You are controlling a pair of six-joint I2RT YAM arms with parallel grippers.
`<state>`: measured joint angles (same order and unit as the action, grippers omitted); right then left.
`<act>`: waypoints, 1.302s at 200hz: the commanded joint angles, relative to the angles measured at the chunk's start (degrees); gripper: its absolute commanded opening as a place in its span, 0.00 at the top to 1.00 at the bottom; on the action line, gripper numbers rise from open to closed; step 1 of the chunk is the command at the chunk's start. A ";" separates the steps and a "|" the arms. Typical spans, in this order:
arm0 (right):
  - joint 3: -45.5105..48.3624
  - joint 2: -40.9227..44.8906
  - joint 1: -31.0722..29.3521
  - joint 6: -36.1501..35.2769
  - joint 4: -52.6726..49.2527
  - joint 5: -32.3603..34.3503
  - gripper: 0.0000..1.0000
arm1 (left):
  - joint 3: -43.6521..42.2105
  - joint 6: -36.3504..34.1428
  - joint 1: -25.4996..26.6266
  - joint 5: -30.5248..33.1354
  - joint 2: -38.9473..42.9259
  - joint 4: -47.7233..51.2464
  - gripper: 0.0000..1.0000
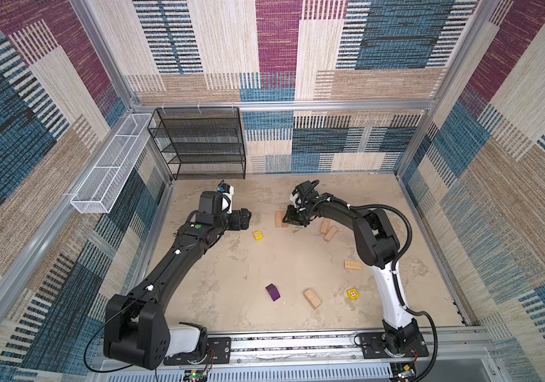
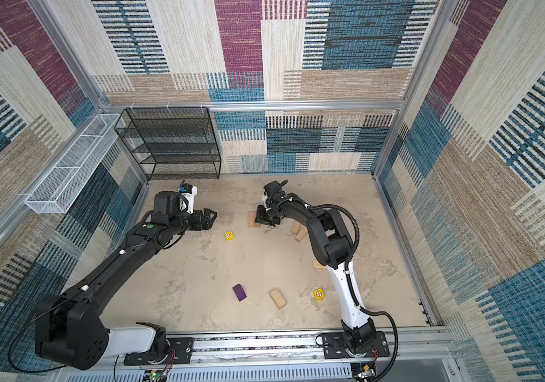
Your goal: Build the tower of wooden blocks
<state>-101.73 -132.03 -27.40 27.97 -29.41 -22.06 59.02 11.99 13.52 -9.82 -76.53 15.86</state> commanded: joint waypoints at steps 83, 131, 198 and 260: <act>-1.59 0.81 0.22 -0.90 -2.03 1.14 0.48 | -0.05 0.84 -0.16 -0.99 -0.11 -0.91 0.14; -1.85 2.97 0.28 -1.33 -3.35 2.37 0.41 | -0.05 0.49 -0.26 -0.37 0.09 -0.91 0.14; 1.61 11.18 0.59 -2.65 -3.14 4.38 0.40 | -0.31 -1.20 -0.25 1.94 0.80 -0.54 0.15; 15.71 27.03 1.68 -11.13 2.19 7.99 0.41 | 2.32 -4.18 2.31 4.38 1.99 1.24 0.18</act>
<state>-90.21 -109.78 -26.15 21.47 -31.05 -17.23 59.44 9.89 14.83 -6.96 -75.33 16.56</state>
